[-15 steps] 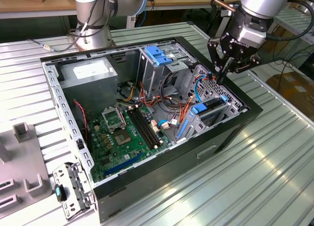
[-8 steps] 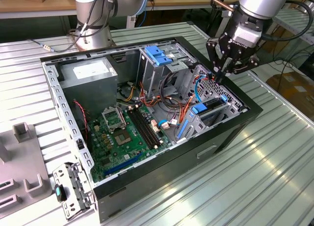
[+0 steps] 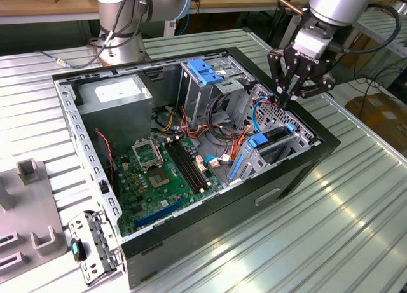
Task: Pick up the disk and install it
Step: 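Insert the first disk wire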
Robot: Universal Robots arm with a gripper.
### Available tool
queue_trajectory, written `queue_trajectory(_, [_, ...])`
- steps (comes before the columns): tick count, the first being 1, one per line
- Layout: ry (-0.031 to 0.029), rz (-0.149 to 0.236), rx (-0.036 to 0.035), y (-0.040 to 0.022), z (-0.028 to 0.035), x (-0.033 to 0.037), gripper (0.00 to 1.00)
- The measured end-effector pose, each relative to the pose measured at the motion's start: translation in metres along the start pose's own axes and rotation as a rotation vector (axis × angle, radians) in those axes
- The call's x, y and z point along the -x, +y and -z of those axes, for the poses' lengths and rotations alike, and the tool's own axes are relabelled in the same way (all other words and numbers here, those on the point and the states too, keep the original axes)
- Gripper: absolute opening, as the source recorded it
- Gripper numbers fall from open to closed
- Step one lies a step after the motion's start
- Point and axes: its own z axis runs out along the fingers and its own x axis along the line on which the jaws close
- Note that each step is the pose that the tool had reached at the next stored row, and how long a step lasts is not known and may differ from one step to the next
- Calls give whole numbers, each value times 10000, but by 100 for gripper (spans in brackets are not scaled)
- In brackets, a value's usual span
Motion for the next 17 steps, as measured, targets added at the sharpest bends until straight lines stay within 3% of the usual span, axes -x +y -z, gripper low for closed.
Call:
queue_trajectory(4, [12,-488,9,0,-5,0,16])
queue_trajectory(8, [13,-530,10,30,-6,12,16])
queue_trajectory(15, [37,-1663,31,31,-10,13,16])
queue_trajectory(17, [38,-1728,33,44,-10,19,16])
